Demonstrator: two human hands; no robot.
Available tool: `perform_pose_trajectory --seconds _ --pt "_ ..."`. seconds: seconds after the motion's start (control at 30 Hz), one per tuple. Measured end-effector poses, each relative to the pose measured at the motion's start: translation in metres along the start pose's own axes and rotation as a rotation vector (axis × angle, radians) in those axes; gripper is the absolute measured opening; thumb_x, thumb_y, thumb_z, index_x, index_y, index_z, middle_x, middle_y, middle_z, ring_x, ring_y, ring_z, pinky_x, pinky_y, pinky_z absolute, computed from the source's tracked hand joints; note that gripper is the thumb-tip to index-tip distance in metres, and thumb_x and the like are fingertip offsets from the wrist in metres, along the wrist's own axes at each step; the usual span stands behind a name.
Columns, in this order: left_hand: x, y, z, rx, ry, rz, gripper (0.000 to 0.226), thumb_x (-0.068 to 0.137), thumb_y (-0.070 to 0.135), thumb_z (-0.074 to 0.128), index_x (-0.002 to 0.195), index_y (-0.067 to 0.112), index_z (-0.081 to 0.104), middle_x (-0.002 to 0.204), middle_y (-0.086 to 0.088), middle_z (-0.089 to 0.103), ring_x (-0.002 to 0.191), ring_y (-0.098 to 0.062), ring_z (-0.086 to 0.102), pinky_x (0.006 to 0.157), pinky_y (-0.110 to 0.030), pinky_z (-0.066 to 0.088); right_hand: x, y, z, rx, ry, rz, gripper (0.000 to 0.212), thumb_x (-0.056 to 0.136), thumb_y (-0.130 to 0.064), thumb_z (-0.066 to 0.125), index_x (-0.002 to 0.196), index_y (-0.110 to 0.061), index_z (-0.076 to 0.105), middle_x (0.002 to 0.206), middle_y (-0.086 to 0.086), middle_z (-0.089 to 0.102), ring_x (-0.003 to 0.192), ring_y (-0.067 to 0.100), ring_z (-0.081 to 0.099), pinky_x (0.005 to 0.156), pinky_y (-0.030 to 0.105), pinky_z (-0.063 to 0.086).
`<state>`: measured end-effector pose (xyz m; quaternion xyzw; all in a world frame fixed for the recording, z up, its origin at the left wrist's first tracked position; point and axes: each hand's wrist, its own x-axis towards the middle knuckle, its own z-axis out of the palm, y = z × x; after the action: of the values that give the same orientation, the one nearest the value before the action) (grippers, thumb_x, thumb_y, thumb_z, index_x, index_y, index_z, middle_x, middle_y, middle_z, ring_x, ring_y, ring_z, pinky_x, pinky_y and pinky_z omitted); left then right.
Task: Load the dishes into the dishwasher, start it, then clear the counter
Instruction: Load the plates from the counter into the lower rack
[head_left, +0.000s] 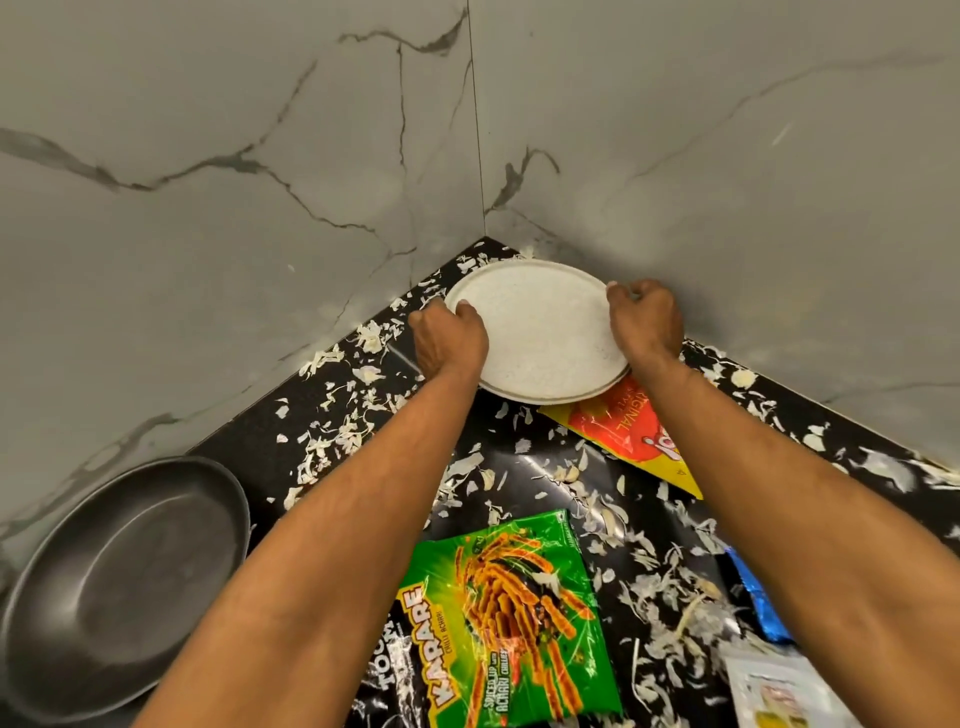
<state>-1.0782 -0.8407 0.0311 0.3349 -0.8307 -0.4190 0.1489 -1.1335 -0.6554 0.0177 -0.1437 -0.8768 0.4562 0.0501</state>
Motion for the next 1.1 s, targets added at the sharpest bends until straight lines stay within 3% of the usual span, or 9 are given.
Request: perform_pose_trajectory --seconds 0.1,0.17,0.3,0.5,0.57,0.7,0.83,0.97,1.1 --pt "-0.019 0.006 -0.010 -0.021 -0.020 -0.033 0.037 0.100 0.024 0.048 0.133 0.007 0.053 0.131 -0.010 0.051 0.101 -0.020 0.055 0.078 -0.029 0.042 -0.010 -0.002 -0.014 0.043 0.004 0.027 0.041 0.093 -0.041 0.053 0.114 -0.008 0.068 0.120 0.013 0.066 0.111 0.034 0.059 0.090 0.035 0.045" --pt "-0.033 0.006 -0.015 -0.043 -0.037 -0.060 0.040 0.100 0.024 0.048 0.137 0.009 0.049 0.135 -0.011 0.049 0.111 -0.025 0.055 0.081 -0.029 0.041 -0.019 -0.002 -0.021 0.089 0.007 0.065 0.032 0.092 -0.036 0.055 0.092 -0.008 0.069 0.106 0.015 0.068 0.101 0.035 0.060 0.082 0.034 0.045" --pt "-0.073 0.005 -0.036 -0.147 -0.076 -0.105 0.040 0.097 0.022 0.052 0.136 0.011 0.049 0.131 -0.011 0.055 0.118 -0.030 0.054 0.094 -0.039 0.048 -0.052 0.001 -0.049 0.198 -0.026 0.155 0.032 0.087 -0.026 0.058 0.059 -0.011 0.051 0.071 0.006 0.055 0.076 0.028 0.052 0.067 0.030 0.038" --pt "-0.125 -0.006 -0.062 -0.228 -0.104 -0.137 0.031 0.096 0.026 0.055 0.124 0.012 0.056 0.117 -0.010 0.063 0.104 -0.031 0.062 0.090 -0.044 0.053 -0.110 0.019 -0.092 0.253 -0.099 0.183 0.021 0.087 -0.025 0.058 0.068 -0.015 0.059 0.082 0.007 0.065 0.084 0.030 0.063 0.078 0.042 0.053" --pt "-0.141 -0.010 -0.072 -0.270 -0.123 -0.150 0.027 0.096 0.027 0.056 0.116 0.009 0.059 0.108 -0.010 0.065 0.097 -0.029 0.063 0.086 -0.042 0.055 -0.130 0.026 -0.104 0.250 -0.103 0.177 0.020 0.090 -0.025 0.057 0.074 -0.015 0.061 0.087 0.009 0.067 0.086 0.030 0.064 0.081 0.042 0.052" --pt "-0.170 -0.023 -0.090 -0.313 -0.129 -0.141 0.032 0.095 0.031 0.058 0.103 0.001 0.064 0.101 -0.015 0.067 0.092 -0.031 0.063 0.078 -0.037 0.053 -0.168 0.041 -0.121 0.208 -0.085 0.121 0.029 0.094 -0.030 0.055 0.072 -0.012 0.059 0.075 0.007 0.060 0.076 0.026 0.057 0.065 0.034 0.041" --pt "-0.204 -0.036 -0.106 -0.276 -0.134 -0.058 0.037 0.097 0.035 0.054 0.089 0.001 0.063 0.093 -0.017 0.065 0.091 -0.033 0.063 0.068 -0.035 0.044 -0.207 0.051 -0.142 0.150 -0.030 0.084 0.028 0.099 -0.034 0.052 0.082 -0.013 0.061 0.085 0.006 0.058 0.083 0.023 0.054 0.070 0.029 0.036" --pt "-0.241 -0.049 -0.121 -0.212 -0.155 0.001 0.044 0.099 0.039 0.049 0.094 -0.003 0.064 0.099 -0.020 0.066 0.094 -0.035 0.062 0.070 -0.037 0.046 -0.250 0.066 -0.163 0.098 0.034 0.071 0.037 0.100 -0.035 0.050 0.066 -0.019 0.046 0.080 0.005 0.053 0.081 0.022 0.049 0.069 0.030 0.032" --pt "-0.279 -0.065 -0.127 -0.178 -0.205 0.041 0.046 0.100 0.040 0.046 0.096 -0.002 0.064 0.095 -0.016 0.064 0.092 -0.033 0.061 0.066 -0.032 0.039 -0.291 0.088 -0.183 0.090 0.084 0.121 0.035 0.099 -0.036 0.050 0.071 -0.016 0.051 0.087 0.008 0.055 0.083 0.023 0.051 0.072 0.034 0.038"
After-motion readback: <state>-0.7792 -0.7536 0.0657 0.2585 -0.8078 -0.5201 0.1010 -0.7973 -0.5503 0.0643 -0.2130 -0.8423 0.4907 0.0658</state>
